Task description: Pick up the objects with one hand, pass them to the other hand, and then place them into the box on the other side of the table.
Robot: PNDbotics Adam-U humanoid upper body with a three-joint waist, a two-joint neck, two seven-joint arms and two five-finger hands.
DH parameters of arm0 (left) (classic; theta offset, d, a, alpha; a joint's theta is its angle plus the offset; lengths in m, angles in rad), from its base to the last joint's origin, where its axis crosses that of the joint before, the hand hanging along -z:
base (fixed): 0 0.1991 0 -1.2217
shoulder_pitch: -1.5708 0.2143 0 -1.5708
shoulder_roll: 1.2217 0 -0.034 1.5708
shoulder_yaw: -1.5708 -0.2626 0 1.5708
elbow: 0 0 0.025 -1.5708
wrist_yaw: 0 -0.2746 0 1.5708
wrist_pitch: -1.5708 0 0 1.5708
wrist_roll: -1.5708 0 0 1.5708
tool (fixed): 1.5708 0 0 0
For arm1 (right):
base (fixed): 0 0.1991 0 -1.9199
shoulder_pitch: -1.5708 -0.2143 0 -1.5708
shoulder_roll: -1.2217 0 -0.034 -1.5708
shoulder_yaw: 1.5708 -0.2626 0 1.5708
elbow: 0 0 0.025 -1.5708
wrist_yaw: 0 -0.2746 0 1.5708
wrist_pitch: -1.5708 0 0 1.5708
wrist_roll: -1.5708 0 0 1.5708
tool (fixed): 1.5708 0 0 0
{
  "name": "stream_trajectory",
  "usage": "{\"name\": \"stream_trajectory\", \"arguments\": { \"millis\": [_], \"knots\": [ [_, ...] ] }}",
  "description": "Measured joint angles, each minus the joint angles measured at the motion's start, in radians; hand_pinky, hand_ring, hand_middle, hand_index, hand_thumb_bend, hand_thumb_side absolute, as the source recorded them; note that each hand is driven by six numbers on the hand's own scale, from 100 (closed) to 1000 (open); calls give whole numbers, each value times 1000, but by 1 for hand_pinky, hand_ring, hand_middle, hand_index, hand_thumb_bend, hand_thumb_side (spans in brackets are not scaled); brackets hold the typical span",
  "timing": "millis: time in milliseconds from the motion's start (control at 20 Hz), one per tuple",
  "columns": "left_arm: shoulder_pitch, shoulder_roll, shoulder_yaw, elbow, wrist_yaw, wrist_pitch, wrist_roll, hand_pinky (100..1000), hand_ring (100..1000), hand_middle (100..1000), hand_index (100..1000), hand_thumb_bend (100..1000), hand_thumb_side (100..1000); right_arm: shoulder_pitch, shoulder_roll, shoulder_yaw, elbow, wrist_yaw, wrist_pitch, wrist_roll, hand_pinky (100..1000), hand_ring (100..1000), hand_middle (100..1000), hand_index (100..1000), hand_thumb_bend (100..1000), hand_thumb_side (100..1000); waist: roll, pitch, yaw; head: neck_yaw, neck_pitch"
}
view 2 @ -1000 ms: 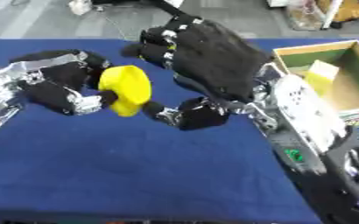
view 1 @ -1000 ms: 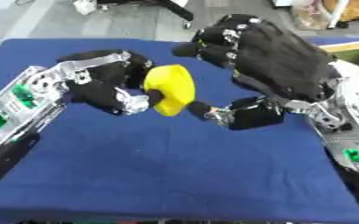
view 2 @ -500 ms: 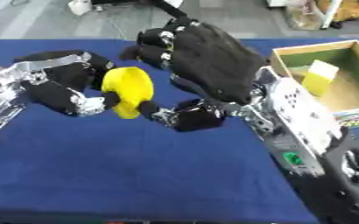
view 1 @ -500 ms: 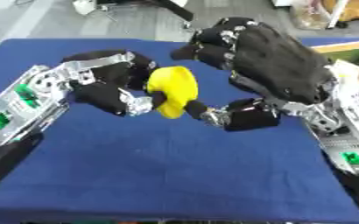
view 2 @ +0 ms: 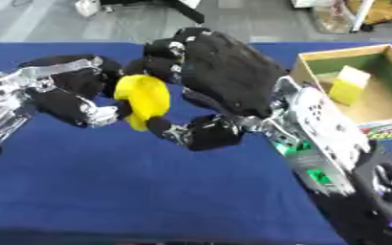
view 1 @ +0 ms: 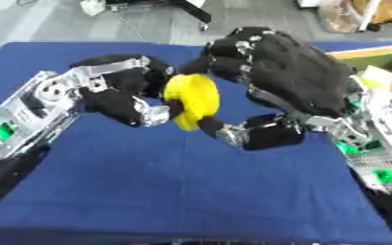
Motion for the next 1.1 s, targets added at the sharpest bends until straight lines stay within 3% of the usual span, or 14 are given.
{"name": "stream_trajectory", "arguments": {
  "millis": [350,850,950,1000,1050,1100],
  "knots": [
    [-1,0,0,-8,7,2,2,703,503,464,571,139,154,0,0,0,0,-11,14,-16,683,572,619,562,199,131,0,0,0,0,0],
    [-2,0,7,-36,31,8,-1,710,518,483,597,164,185,1,-4,0,-1,5,19,-63,673,558,593,474,175,100,0,0,1,0,0],
    [-2,1,11,-40,36,8,-7,714,535,509,629,261,238,1,-8,-1,-2,9,20,-75,670,555,590,454,173,100,0,0,1,0,0],
    [-1,1,13,-44,37,7,-10,723,564,548,672,392,342,1,-8,-1,-2,9,20,-81,669,554,588,451,172,100,0,0,1,0,0],
    [0,2,15,-46,39,5,-15,727,576,564,688,444,386,2,-9,-1,-2,11,21,-87,669,553,587,449,171,100,0,0,1,0,0],
    [1,3,19,-48,40,1,-18,743,614,613,739,564,480,2,-10,-1,-3,12,22,-93,669,552,586,448,168,100,0,0,1,0,0]
  ]
}}
